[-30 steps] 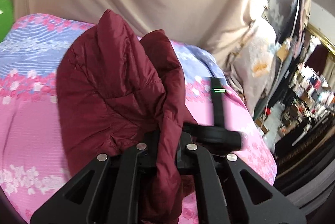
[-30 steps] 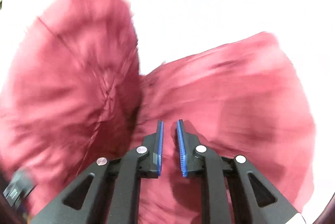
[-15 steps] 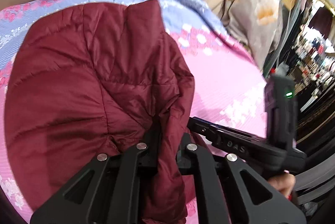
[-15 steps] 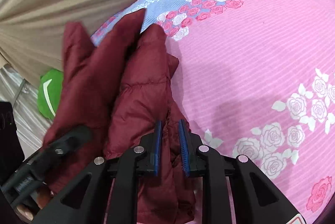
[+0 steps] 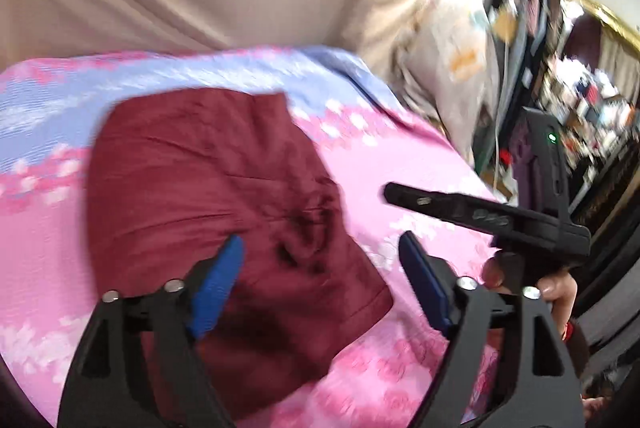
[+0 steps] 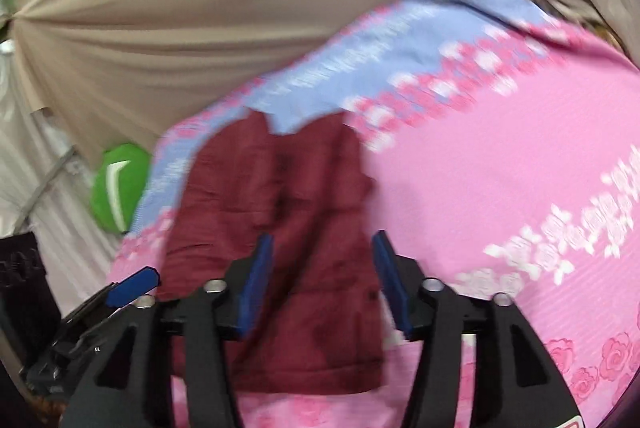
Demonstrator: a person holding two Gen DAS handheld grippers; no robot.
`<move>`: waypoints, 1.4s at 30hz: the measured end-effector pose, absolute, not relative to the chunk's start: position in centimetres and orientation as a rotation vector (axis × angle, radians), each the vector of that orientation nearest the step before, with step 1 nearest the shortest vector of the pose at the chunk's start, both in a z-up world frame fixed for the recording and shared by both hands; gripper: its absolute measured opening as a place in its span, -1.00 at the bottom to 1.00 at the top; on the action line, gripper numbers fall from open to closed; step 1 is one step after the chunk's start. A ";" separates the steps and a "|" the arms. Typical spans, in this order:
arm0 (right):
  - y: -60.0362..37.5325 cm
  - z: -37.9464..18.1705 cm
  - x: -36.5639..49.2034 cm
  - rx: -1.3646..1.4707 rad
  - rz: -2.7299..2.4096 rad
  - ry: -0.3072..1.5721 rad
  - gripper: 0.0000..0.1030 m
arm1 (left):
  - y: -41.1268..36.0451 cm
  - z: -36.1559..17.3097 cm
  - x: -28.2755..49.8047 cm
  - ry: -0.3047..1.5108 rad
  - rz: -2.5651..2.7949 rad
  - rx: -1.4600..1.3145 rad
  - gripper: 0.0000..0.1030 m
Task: Fold large clothes
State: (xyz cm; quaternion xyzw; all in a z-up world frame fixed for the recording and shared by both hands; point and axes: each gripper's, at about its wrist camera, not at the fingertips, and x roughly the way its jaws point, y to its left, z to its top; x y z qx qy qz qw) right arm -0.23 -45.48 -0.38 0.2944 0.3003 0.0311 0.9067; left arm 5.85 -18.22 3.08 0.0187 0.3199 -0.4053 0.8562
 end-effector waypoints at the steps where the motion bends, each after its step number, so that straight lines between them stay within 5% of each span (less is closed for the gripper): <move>1: -45.0 0.1 -0.2 0.603 0.090 0.607 0.26 | -16.9 3.4 5.9 0.670 -0.823 0.022 0.56; 5: -40.6 1.7 0.9 0.539 0.190 0.598 0.52 | -12.0 2.3 6.6 0.724 -0.675 -0.023 0.56; 11: -36.0 -0.7 2.5 0.368 0.144 0.716 0.50 | -12.2 -2.4 7.6 0.851 -0.592 0.012 0.56; 13: -35.9 -1.4 2.4 0.332 0.077 0.735 -0.08 | -12.7 -3.3 7.6 0.859 -0.569 0.034 0.55; 14: -36.3 -1.7 2.1 0.336 0.055 0.741 -0.76 | -12.8 -3.5 7.6 0.861 -0.562 0.038 0.56; 18: -39.7 -2.3 -0.2 0.516 0.107 0.665 -0.91 | -13.3 -3.4 7.3 0.853 -0.571 0.053 0.58; 29: -42.6 -9.8 -0.2 0.727 0.111 0.756 -0.87 | -16.7 -5.7 6.8 0.827 -0.504 0.216 0.64; 36: -43.9 -5.6 -2.3 0.689 0.084 0.672 -0.31 | -14.1 -1.4 6.3 0.758 -0.535 0.099 0.52; 40: -45.5 -1.9 -1.3 0.662 0.087 0.601 -0.20 | -13.5 1.3 7.5 0.705 -0.533 0.056 0.52; 42: -45.6 -0.3 0.8 0.620 0.068 0.591 0.08 | -13.8 1.7 8.7 0.716 -0.527 0.027 0.52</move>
